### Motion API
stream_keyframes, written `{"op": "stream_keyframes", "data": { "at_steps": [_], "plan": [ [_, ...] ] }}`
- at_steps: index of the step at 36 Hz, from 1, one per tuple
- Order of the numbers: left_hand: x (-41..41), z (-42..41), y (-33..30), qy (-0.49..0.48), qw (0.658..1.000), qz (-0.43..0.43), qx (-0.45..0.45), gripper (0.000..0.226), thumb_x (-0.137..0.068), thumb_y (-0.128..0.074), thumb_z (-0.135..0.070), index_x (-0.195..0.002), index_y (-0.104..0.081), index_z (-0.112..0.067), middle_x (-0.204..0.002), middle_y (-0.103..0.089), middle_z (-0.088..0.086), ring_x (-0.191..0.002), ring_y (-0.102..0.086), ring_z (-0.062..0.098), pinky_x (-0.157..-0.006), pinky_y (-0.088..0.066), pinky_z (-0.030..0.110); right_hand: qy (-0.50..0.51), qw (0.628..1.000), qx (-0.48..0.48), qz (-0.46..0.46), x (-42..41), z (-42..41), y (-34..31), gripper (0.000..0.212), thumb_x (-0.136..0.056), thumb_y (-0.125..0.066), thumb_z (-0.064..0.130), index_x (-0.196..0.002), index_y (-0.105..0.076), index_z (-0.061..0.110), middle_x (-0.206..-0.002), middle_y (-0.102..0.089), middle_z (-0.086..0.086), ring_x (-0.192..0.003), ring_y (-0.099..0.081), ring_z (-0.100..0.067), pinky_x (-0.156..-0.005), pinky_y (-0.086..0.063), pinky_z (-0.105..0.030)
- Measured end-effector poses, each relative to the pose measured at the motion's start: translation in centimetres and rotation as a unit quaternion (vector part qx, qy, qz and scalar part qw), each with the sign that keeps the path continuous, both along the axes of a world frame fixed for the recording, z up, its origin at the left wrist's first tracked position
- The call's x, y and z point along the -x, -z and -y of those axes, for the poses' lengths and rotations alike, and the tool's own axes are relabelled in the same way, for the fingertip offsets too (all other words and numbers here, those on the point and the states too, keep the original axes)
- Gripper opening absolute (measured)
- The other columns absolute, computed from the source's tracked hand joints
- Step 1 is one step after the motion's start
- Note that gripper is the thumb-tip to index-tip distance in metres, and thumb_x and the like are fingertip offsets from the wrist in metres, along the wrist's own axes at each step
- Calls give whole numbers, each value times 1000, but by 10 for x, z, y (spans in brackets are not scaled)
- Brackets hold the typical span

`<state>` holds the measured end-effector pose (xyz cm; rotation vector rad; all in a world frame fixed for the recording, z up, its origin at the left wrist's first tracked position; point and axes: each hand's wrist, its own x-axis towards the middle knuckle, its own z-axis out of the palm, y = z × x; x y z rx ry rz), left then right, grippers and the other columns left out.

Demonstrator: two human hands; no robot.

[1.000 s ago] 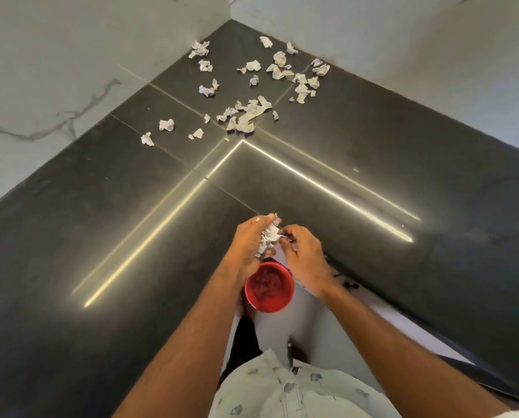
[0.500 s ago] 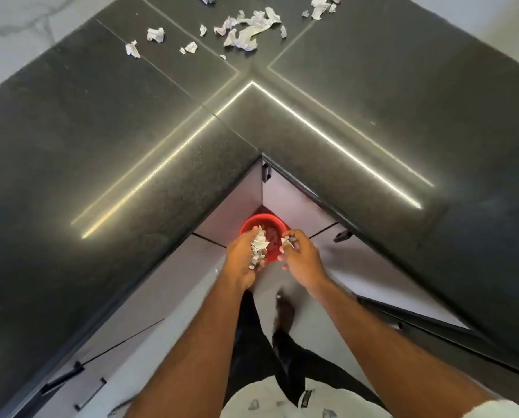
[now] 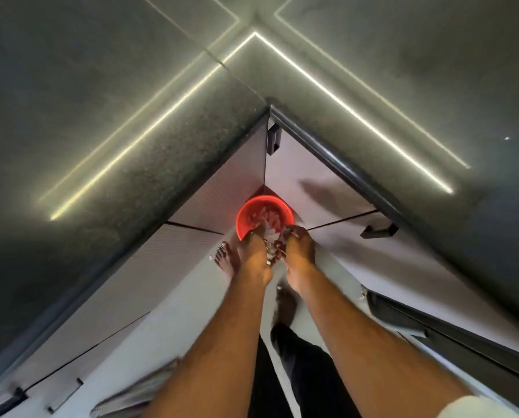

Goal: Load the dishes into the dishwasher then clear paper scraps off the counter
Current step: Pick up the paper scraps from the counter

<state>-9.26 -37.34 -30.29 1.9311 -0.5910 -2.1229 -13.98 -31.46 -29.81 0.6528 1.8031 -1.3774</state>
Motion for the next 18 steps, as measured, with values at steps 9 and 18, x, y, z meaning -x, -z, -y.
{"op": "stream_keyframes", "data": {
  "at_steps": [9, 18],
  "plan": [
    [19, 0, 62, -20, 999, -22, 16, 29, -84, -77, -28, -107, -73, -10, -98, -76, 15, -82, -75, 27, -77, -63, 41, 27, 999, 1, -17, 10, 15, 75, 18, -77, -60, 23, -89, -73, 23, -92, -74, -7, -83, -70, -29, -78, -61, -43],
    [26, 10, 178, 40, 999, -23, 1, 72, -63, -80, -57, -120, -70, -14, -115, -74, 11, -102, -72, 31, -95, -55, 51, 67, 996, 65, 15, 16, 31, 129, 26, -88, -56, 10, -105, -75, 13, -102, -76, -13, -97, -73, -35, -87, -60, -49]
  ]
}}
